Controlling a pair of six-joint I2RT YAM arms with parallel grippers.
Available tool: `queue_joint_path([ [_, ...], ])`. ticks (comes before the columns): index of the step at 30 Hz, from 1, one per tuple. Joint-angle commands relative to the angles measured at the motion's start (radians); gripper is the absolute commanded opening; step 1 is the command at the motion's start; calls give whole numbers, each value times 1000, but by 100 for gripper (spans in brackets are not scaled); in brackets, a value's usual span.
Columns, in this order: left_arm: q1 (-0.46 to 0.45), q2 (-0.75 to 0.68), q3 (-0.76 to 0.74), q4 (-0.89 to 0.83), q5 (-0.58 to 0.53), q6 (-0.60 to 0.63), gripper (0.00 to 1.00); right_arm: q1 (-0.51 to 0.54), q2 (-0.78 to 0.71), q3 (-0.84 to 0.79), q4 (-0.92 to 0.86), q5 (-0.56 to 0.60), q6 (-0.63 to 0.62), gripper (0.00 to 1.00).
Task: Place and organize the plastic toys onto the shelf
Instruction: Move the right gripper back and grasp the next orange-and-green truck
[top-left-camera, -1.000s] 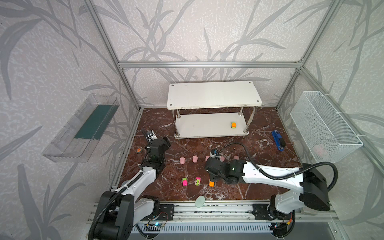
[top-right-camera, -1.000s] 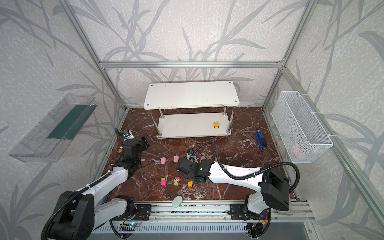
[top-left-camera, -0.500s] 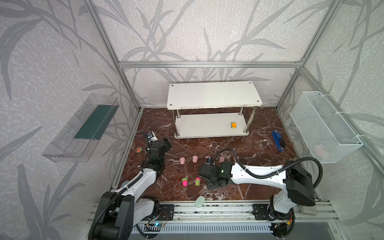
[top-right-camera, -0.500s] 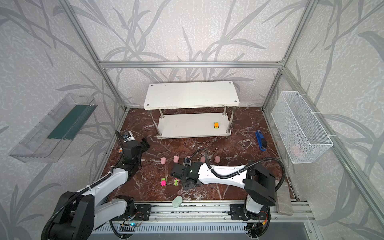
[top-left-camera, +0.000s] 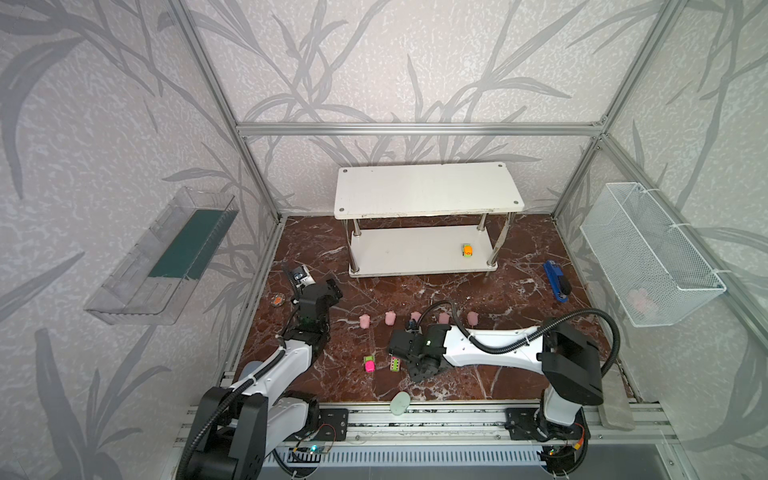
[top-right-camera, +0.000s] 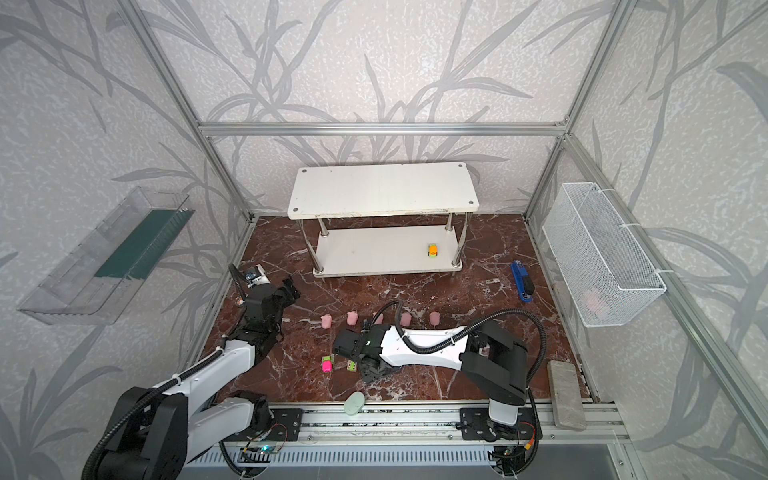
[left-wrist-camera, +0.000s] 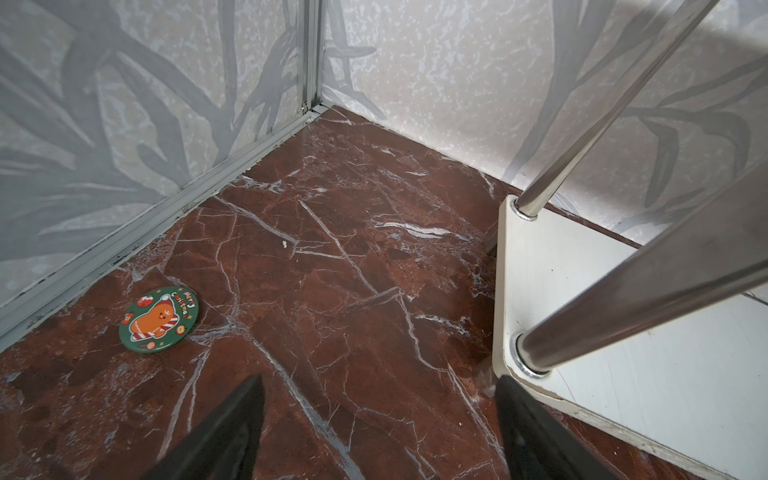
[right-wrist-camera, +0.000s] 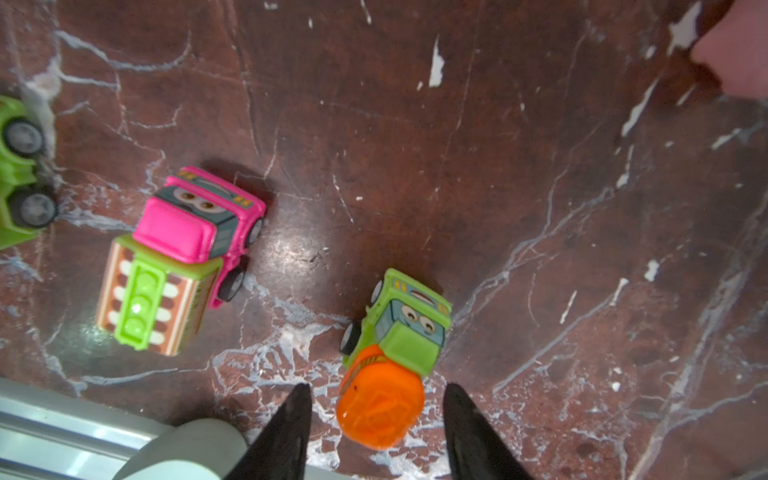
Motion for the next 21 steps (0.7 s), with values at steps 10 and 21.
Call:
queue_joint_path([
  [10,3,5,-16,26,-9,-15,85,-10,3,-12,-41,29,10,35],
  [21,3,10,-19,33,-8,-16,85,-10,-21,-35,-55,37,6,22],
])
